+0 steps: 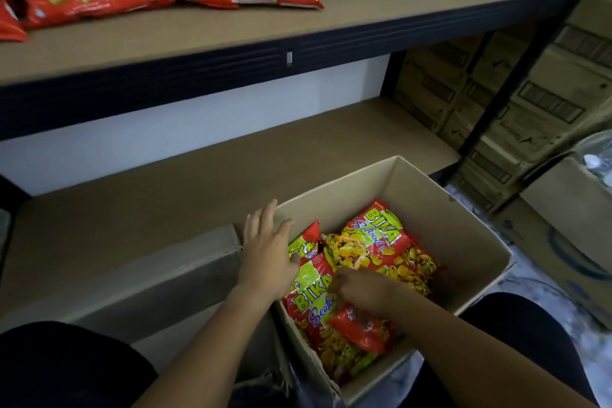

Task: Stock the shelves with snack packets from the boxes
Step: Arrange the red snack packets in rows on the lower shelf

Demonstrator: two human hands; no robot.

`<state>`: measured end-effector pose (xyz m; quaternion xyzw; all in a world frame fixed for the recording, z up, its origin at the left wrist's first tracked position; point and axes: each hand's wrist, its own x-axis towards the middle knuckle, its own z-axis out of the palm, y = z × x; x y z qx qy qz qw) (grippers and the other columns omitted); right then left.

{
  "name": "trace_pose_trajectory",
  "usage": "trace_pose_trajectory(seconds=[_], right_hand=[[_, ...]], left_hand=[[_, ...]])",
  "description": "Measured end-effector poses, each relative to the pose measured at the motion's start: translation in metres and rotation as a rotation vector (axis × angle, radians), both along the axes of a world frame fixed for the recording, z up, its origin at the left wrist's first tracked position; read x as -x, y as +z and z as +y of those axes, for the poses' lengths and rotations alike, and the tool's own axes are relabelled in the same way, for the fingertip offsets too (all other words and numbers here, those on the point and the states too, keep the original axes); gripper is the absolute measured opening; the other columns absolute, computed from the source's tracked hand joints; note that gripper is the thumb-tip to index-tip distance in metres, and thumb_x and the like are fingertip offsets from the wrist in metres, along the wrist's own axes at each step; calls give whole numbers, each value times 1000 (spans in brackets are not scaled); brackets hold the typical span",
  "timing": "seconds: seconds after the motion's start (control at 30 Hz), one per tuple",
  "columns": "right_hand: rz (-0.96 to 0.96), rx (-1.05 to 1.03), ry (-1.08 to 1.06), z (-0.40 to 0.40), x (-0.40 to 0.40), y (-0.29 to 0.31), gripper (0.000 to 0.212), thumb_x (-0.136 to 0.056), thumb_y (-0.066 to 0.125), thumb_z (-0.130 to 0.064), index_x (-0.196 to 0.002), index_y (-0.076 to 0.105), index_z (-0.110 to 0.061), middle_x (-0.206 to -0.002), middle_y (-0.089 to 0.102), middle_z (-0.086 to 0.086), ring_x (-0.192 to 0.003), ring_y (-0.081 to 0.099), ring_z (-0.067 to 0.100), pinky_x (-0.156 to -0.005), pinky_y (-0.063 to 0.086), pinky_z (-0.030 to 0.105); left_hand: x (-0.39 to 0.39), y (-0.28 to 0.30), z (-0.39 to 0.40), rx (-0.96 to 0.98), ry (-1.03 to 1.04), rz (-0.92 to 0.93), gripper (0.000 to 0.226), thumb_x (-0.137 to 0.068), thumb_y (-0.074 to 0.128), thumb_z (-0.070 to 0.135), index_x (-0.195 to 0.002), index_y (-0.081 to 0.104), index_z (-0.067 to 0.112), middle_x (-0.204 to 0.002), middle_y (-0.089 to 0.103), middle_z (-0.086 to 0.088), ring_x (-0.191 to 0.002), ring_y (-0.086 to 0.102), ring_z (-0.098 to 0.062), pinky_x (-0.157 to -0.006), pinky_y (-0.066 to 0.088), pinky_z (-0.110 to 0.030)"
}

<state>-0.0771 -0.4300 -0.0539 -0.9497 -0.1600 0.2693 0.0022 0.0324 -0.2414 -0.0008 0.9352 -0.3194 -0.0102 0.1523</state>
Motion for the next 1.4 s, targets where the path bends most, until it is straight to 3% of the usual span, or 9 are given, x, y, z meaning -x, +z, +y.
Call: trace_pose_trajectory(seconds=[0.17,0.3,0.4,0.5,0.77,0.93,1.03,1.23,1.4], right_hand=[[-83,-192,-387,-6,-2,22,38,-81,75,-43,-106,64,-17,-107,62,2,-98,57,18,-82,47,31],[-262,-327,-633,-12,-1,42,38,-85,65,-60,-76,45,-28,-68,52,-11,-65,49,8,-70,37,30],[-476,-449,-731,-9,-5,68,45,-83,52,-75,-80,52,-30,-59,57,-9,-57,53,2,-68,46,32],[-611,-677,-812,4,-17,107,44,-87,59,-65,-82,57,-21,-56,67,-5,-51,64,2,-61,56,37],[-981,-1005,-655,76,-64,232,28,-84,65,-54,-88,64,-26,-77,71,-13,-66,69,0,-59,53,20],[-1038,-1205,-485,133,-93,296,34,-80,66,-55,-96,65,-25,-86,72,-19,-78,70,-3,-65,55,16],[-1080,-1267,-410,171,-112,332,30,-82,66,-54,-87,64,-25,-77,71,-18,-65,68,-2,-59,52,15],[-1161,-1164,-387,246,-172,370,47,-84,57,-70,-77,53,-24,-56,63,-4,-56,66,14,-58,54,38],[-1158,-1094,-440,305,-206,383,44,-86,61,-63,-106,45,-28,-64,59,-8,-60,58,9,-54,42,30]], left_hand=[[0,2,4,8,3,35,70,-87,67,34,-149,39,20,-164,10,-1,-149,8,-28,-125,9,-43],[-3,9,7,42,-29,96,73,-90,66,36,-152,31,20,-164,9,2,-150,7,-26,-125,10,-41],[-7,22,16,120,-53,100,70,-93,64,36,-153,31,24,-164,16,3,-151,10,-22,-125,12,-40],[-15,49,34,239,-38,-2,61,-92,64,33,-148,42,27,-158,33,6,-147,24,-18,-121,25,-43],[-26,186,108,579,-9,-268,44,-94,67,25,-136,57,27,-135,55,15,-128,48,0,-108,37,-17],[-28,263,158,667,59,-467,41,-90,71,20,-130,62,21,-117,65,11,-112,58,2,-94,43,-11],[-39,294,191,664,94,-590,42,-89,73,12,-130,62,16,-121,64,8,-116,58,-3,-99,44,-17],[-80,316,264,550,267,-807,40,-86,75,9,-125,65,8,-123,66,-3,-114,61,-17,-101,42,-21],[-115,316,321,455,409,-765,44,-87,74,13,-130,62,12,-130,63,-4,-121,55,-18,-105,40,-27]])
